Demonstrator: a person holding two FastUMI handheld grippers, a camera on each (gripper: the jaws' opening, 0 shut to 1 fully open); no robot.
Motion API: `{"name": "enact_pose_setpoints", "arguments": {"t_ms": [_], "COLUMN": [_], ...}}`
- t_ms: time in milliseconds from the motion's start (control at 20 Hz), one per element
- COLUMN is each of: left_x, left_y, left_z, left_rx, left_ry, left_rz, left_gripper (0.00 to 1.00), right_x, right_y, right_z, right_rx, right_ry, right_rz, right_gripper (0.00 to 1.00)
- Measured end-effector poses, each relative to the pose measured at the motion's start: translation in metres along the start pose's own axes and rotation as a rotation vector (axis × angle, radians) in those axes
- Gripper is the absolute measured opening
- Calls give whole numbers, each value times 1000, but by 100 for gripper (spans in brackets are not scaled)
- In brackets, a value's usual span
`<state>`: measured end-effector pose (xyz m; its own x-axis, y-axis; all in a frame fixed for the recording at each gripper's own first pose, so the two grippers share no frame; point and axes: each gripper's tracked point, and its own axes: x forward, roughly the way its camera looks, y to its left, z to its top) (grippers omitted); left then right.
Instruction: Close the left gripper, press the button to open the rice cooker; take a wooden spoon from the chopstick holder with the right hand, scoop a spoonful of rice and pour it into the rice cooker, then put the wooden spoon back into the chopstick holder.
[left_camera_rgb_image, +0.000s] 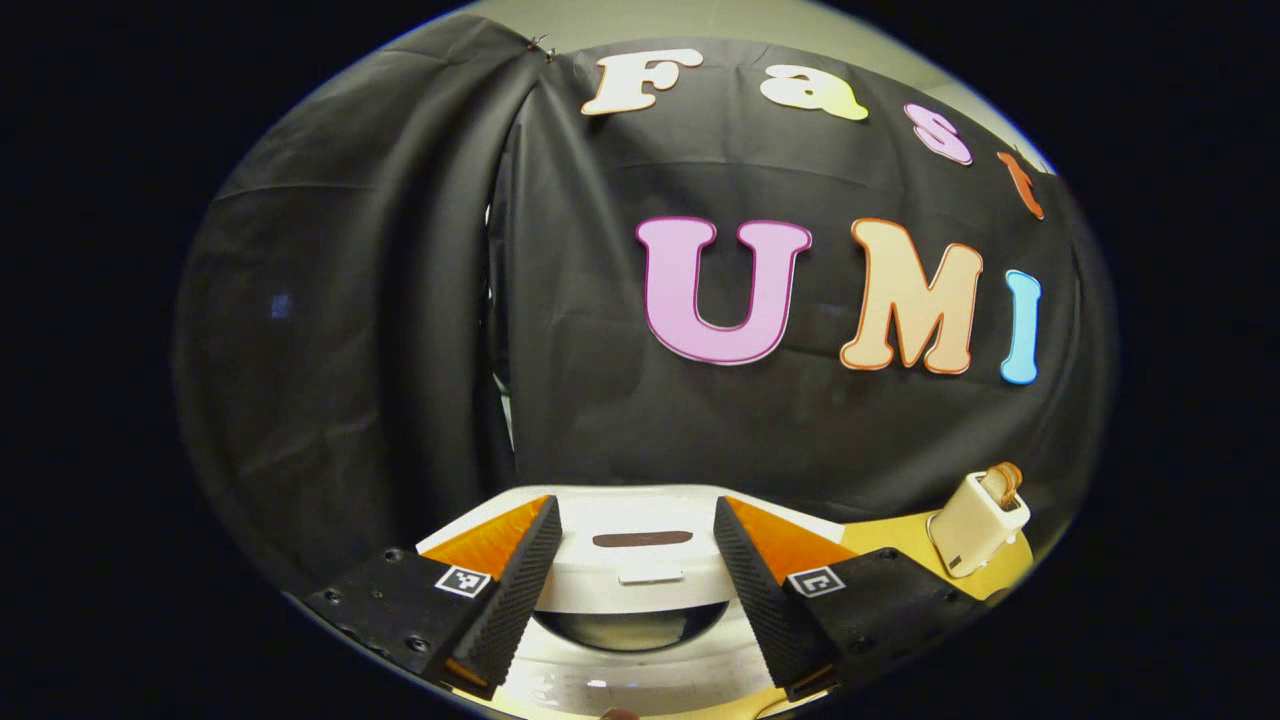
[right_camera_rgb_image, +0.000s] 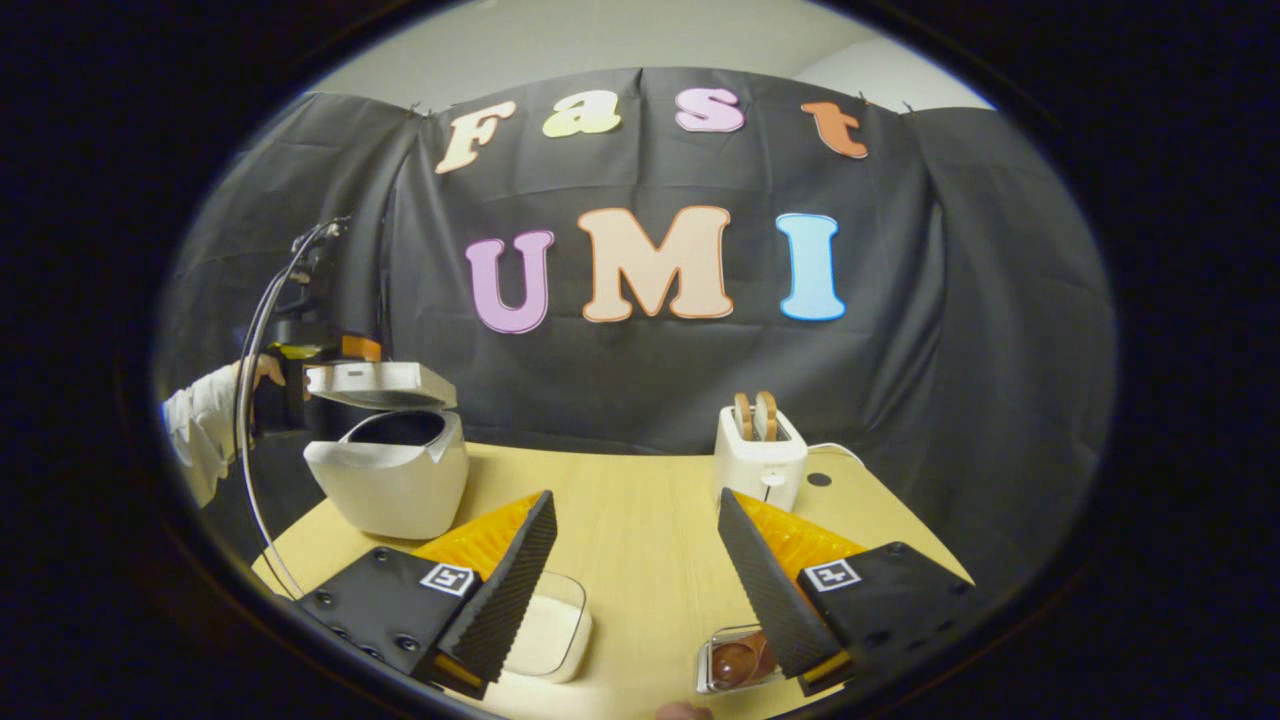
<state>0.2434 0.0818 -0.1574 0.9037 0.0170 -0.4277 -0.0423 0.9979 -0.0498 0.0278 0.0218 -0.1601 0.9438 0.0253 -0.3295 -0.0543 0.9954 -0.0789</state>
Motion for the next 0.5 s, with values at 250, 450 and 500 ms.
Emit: {"name": "enact_pose_setpoints", "arguments": {"t_ms": [250,450,500], "left_x": [-3,-2,-1], "left_y": [1,3,4], "left_z": [-35,-56,-60], "left_rx": [-27,9,14], "left_ry": [41,67,73], "left_rz": [-1,13,17], "left_gripper": [92,92,92], "right_x": [-5,-7,-8], "right_y": [2,0,-1], "right_z": [-2,-4,-5], "right_rx": [-12,-13,-9], "right_ry": [8,6,7], "right_rz": [8,4,2], "right_gripper": [100,100,100]}}
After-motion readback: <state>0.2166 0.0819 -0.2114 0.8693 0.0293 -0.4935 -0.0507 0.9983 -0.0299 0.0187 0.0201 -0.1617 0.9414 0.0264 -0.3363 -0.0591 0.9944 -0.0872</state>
